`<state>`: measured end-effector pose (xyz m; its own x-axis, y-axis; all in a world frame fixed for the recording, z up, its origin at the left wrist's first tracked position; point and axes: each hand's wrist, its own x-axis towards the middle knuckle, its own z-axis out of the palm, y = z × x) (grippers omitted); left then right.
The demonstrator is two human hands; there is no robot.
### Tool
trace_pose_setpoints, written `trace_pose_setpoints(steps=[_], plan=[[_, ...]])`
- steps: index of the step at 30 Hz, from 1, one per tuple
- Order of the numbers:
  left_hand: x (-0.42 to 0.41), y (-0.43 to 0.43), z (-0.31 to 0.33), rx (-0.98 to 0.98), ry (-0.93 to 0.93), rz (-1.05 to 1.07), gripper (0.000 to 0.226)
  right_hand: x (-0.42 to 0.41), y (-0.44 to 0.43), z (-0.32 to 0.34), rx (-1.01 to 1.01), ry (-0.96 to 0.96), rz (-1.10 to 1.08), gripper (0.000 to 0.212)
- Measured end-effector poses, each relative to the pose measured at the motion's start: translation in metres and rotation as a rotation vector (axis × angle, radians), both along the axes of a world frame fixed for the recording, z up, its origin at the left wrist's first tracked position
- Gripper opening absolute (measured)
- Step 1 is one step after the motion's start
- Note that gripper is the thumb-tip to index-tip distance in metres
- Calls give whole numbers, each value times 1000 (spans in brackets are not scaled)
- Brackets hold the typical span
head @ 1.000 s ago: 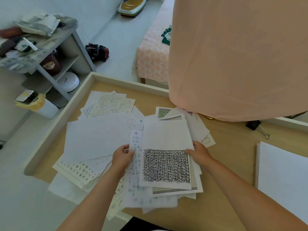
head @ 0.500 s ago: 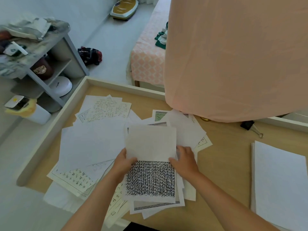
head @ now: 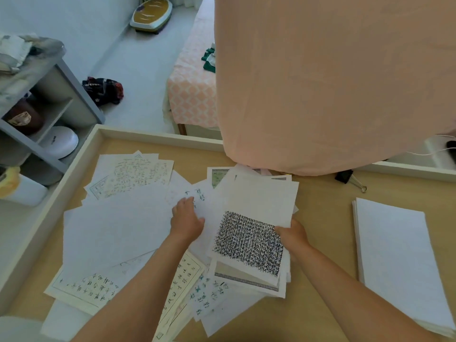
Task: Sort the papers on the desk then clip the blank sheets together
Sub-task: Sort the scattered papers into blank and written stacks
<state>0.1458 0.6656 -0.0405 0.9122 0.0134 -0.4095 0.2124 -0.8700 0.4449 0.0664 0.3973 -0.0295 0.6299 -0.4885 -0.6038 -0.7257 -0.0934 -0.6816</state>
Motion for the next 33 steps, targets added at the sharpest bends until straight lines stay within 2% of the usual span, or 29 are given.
trace_pose_setpoints(steps=[2,4,11,12,15,17,19,21,23,26,28,30,31,33], plan=[[3,-5,-3,44,53,-41,78,1,-5,-4,-69,34,-94,15],[6,-9,-4,33,55,-24,76,4,-8,-9,-91,52,-170,17],[14,-13,4,-136,271,-56,25,14,2,-15,-79,-6,-259,23],[12,-13,7,-207,340,-65,23,15,3,-14,-84,-12,-251,24],[-2,-14,12,-425,679,-93,42,15,5,-16,-113,1,-141,35],[-12,-15,10,-499,764,-47,39,12,6,-16,-130,41,-23,39],[-19,-20,7,-624,696,132,27,8,9,-18,-142,62,95,41],[-27,-26,9,-643,522,248,21,6,12,-20,-143,61,180,45],[-33,-29,11,-566,354,243,35,6,17,-15,-205,67,274,48],[-39,-20,11,-607,268,253,48,10,21,-5,-415,60,411,56],[-41,-4,15,-717,261,310,48,12,27,3,-299,-14,408,79],[-42,13,19,-816,269,358,49,17,35,9,-34,-51,366,94],[-44,21,21,-843,264,377,48,18,40,9,67,-60,355,85],[-46,35,20,-771,234,390,44,22,51,11,129,-58,378,50]])
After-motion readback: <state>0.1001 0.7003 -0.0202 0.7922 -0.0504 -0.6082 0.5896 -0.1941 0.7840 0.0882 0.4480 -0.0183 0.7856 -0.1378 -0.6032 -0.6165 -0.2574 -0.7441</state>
